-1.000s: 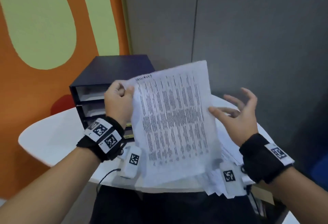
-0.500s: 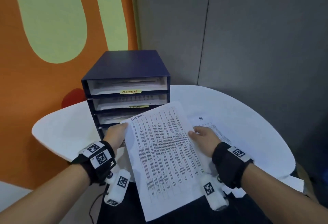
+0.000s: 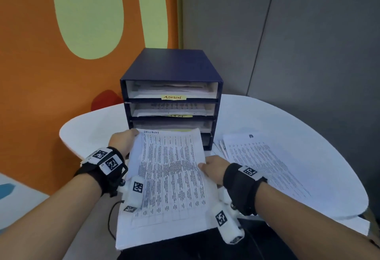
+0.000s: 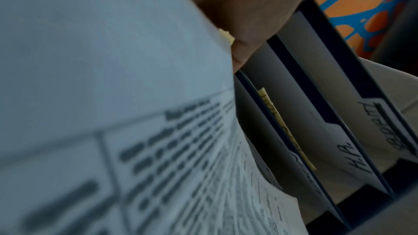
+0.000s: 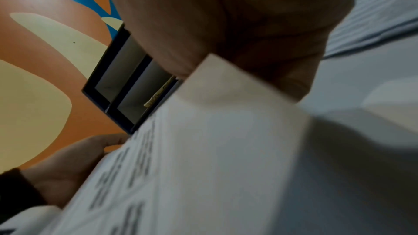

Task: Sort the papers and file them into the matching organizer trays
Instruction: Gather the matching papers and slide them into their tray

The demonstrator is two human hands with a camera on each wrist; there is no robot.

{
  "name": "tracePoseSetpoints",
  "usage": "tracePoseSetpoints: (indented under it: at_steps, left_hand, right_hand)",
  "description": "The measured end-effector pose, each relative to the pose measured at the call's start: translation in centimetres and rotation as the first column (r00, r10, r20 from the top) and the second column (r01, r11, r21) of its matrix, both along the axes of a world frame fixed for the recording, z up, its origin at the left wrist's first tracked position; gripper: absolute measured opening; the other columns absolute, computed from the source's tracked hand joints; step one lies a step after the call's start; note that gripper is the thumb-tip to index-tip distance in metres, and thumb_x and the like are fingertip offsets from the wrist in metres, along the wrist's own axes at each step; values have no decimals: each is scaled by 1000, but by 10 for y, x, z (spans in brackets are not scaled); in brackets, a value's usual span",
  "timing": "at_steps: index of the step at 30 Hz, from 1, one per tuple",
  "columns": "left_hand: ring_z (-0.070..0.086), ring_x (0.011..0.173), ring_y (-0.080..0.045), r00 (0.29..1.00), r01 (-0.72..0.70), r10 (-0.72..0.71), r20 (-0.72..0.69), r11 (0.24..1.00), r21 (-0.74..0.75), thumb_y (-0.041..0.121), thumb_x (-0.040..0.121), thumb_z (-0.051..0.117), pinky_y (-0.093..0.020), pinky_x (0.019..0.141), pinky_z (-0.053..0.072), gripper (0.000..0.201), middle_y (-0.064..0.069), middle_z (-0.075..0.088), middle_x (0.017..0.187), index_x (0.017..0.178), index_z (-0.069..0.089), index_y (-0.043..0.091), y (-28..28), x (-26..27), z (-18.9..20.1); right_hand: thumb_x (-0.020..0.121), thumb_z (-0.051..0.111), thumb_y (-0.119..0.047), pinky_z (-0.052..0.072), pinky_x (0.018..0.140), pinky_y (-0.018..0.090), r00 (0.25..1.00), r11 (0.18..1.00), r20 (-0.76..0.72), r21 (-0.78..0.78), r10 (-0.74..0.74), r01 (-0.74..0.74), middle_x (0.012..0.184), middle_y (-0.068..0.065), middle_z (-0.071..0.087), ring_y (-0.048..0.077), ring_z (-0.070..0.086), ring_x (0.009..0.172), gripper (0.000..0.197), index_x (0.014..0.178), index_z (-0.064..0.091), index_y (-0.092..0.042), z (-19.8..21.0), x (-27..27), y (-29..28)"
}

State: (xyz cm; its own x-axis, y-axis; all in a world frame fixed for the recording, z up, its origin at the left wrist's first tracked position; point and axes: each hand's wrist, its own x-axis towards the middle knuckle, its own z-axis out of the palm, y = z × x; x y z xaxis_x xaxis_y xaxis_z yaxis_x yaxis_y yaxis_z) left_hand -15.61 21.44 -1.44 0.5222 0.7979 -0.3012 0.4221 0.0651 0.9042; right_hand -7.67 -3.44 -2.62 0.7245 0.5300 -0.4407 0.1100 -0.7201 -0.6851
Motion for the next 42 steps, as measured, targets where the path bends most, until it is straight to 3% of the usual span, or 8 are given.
tracePoseSetpoints:
  at_steps: [5,8,17,23,27,32,37,42]
  left_hand:
    - [61,73,-29,992,-32,46,120,993,-110,27,84,64,-35,66,46,21,-14,67,84,83,67,7,7,-8,3]
    - [60,71,-26,980,21,14,200,985,-173,26,88,62,-32,66,46,19,-11,67,82,92,67,7,4,-8,4]
    - [69,83,-28,933,347,-360,-17,910,-230,23,100,51,-35,72,56,31,-14,73,101,119,61,2,-8,-9,-9]
    - [68,96,-35,926,377,-363,99,897,-229,16,99,52,-44,85,55,28,-22,71,109,115,62,-5,-6,-3,3]
    - [64,85,-32,969,198,-171,177,969,-150,18,96,58,-47,87,51,32,-24,68,103,118,59,-5,2,8,5]
    - [65,72,-28,945,301,-224,238,879,-370,30,90,59,-32,60,57,26,-16,67,94,103,64,8,-4,9,14]
    - [48,36,-2,914,402,-398,79,857,-322,16,94,59,-10,31,33,6,-3,73,74,94,56,10,0,3,12]
    - [69,57,-6,936,271,-138,323,868,-415,9,94,61,-11,49,54,22,-10,75,87,112,59,-4,4,11,7]
  right_hand:
    - [99,42,-17,45,92,35,996,996,27,-3,-89,89,90,2,56,23,54,92,14,103,54,-11,-2,3,16]
    - [94,39,4,38,95,29,985,995,159,-73,-60,73,126,16,53,28,50,117,35,130,42,1,14,12,14]
    - [95,39,5,39,97,34,951,956,287,-230,-111,181,131,19,53,30,53,120,37,131,37,-2,8,41,19]
    - [100,44,-26,33,49,23,949,953,81,42,-304,302,64,3,39,23,54,67,22,84,43,-10,23,46,20]
    - [92,60,-35,49,89,36,879,857,-337,276,-339,436,103,1,56,24,58,94,31,116,60,-15,22,29,12]
    - [92,59,-14,22,41,22,829,750,-412,389,-377,535,77,4,41,12,41,42,27,118,52,-10,8,30,17]
    - [90,60,-21,22,36,16,763,647,-444,416,-469,639,85,7,55,9,44,34,19,102,59,-6,21,41,34]
    - [90,56,-35,27,40,18,744,645,-517,405,-423,648,93,6,74,13,50,43,24,103,59,-15,14,37,29]
